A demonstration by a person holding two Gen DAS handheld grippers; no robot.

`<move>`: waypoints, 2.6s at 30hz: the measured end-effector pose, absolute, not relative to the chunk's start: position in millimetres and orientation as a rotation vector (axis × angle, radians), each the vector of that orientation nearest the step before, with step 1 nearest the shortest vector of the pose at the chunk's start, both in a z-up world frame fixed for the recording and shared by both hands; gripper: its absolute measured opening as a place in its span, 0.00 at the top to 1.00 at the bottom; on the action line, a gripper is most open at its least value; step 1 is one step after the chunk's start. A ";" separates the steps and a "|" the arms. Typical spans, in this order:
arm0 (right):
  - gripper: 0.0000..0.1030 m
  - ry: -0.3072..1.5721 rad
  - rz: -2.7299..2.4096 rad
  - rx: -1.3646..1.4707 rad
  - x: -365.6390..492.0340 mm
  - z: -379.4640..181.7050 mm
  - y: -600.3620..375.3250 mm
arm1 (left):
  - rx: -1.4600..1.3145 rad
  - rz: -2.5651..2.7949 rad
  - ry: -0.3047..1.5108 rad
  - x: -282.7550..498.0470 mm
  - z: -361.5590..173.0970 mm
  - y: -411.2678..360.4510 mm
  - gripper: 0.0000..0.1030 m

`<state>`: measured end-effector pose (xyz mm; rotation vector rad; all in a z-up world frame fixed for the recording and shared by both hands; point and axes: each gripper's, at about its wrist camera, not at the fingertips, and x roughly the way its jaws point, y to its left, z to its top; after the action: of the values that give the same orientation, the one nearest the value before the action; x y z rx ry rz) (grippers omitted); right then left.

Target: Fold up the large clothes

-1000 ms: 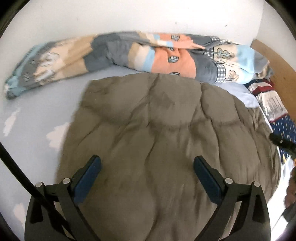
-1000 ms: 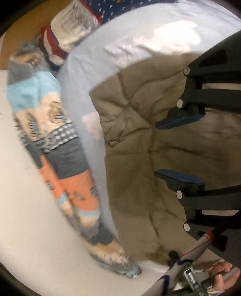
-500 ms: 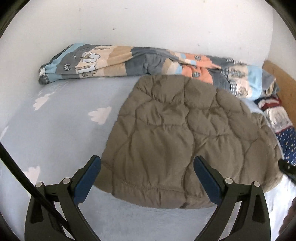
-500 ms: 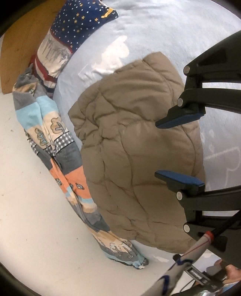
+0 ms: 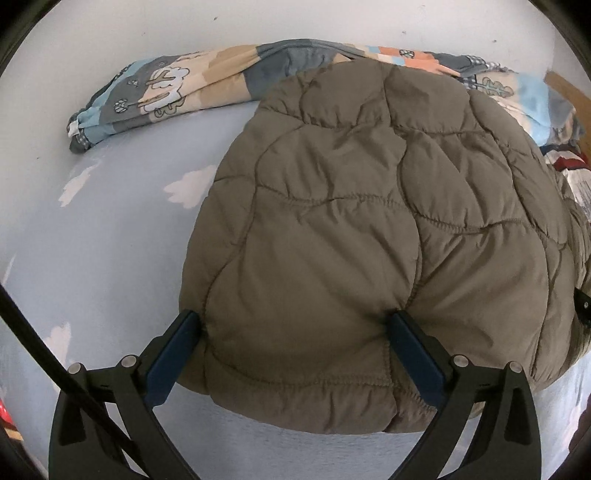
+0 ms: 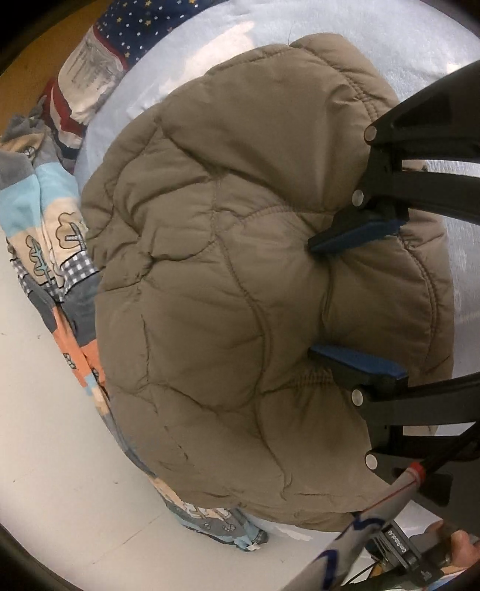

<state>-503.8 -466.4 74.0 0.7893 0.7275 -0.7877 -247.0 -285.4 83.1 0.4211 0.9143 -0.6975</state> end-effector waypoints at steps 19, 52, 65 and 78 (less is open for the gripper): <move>0.46 0.720 -0.999 0.821 -570.8 94.8 -495.4 | 0.400 -0.858 0.806 -287.3 103.8 -300.2 0.01; 0.43 0.663 -0.866 0.913 -571.6 95.8 -494.0 | 0.366 -0.713 0.978 -232.9 87.3 -265.1 0.01; 0.37 0.692 -0.831 0.947 -564.1 87.0 -497.2 | 0.181 -0.745 1.110 -197.3 101.5 -242.2 0.01; 0.34 0.401 -1.019 1.365 -683.5 74.6 -475.4 | -0.572 -0.745 1.494 -139.2 49.1 -141.2 0.01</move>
<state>-683.5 -475.4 74.6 1.3649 0.4011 -1.0191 -139.2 -141.2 49.1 -0.5725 1.4939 -0.7449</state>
